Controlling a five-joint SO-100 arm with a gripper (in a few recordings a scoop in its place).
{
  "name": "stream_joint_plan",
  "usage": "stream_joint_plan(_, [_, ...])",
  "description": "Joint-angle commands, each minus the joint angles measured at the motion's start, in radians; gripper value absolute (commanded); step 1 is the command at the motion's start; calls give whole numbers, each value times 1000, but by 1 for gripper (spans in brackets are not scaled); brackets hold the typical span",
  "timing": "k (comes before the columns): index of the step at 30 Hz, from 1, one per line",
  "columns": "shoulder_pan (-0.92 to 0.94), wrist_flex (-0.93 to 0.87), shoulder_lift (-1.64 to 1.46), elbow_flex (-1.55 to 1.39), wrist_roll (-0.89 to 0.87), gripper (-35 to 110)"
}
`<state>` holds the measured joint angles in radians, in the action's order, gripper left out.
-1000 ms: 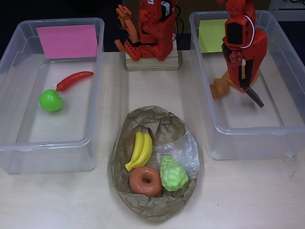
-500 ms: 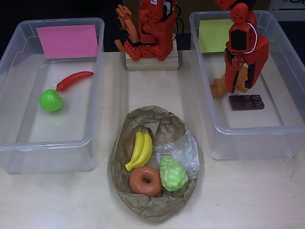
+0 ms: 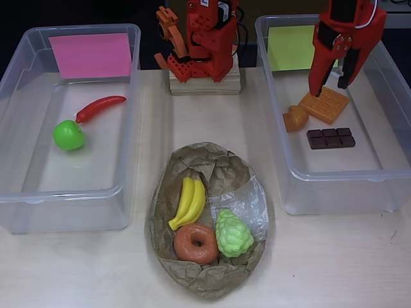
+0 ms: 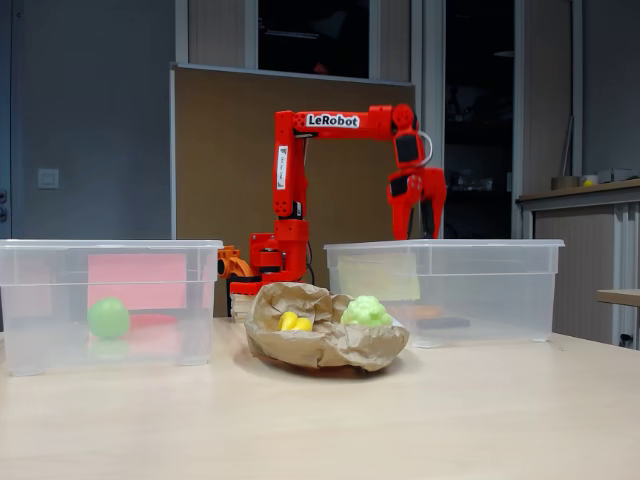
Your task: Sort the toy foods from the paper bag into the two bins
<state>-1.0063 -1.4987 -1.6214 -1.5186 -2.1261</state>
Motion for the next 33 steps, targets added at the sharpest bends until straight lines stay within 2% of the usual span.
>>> stream_joint_plan(1, [75,-97,-21,178,166,17])
stream_joint_plan(4, [183,-143,-20,259,327,17])
stream_joint_plan(9, [431,-207,-74,221,511,17])
stream_joint_plan(14, [699,-175,-40,92,652,17])
stream_joint_plan(18, [853,-49,51,-21,681,17])
stream_joint_plan(23, [923,147,195,-49,753,17])
stream_joint_plan(33, [870,247,319,-48,747,26])
